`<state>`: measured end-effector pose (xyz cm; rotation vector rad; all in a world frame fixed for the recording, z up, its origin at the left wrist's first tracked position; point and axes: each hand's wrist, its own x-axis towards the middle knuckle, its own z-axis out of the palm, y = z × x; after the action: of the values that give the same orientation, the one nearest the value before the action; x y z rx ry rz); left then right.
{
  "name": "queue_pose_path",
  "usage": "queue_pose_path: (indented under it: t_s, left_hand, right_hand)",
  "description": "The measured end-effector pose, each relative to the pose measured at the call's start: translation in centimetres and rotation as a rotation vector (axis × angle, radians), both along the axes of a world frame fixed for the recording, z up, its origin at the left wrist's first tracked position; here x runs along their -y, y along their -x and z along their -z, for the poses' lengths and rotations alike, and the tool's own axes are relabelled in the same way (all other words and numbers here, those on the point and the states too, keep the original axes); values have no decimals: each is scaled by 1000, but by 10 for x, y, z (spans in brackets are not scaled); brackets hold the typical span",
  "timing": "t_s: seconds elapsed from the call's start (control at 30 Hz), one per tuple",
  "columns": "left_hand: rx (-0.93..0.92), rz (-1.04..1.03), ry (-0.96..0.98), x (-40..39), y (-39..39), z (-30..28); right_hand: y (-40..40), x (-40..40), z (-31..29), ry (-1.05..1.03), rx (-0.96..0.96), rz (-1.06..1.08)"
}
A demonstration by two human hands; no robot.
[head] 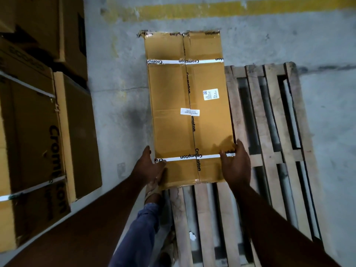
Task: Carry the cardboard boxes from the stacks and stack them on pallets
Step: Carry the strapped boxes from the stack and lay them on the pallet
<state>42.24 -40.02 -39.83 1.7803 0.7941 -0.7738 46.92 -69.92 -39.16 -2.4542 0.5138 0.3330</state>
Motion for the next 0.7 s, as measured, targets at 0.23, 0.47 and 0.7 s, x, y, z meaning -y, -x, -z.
queue_pose_path:
  t_s: [0.23, 0.47, 0.7]
  left_hand:
    - [168, 22, -121, -47, 66, -146]
    - [338, -180, -14, -83, 204, -322]
    - [438, -390, -6, -161, 311, -389]
  right_hand:
    - [67, -71, -138, -332, 156, -26]
    - [188, -174, -296, -594, 56, -232]
    - [270, -287, -386, -715, -37, -426]
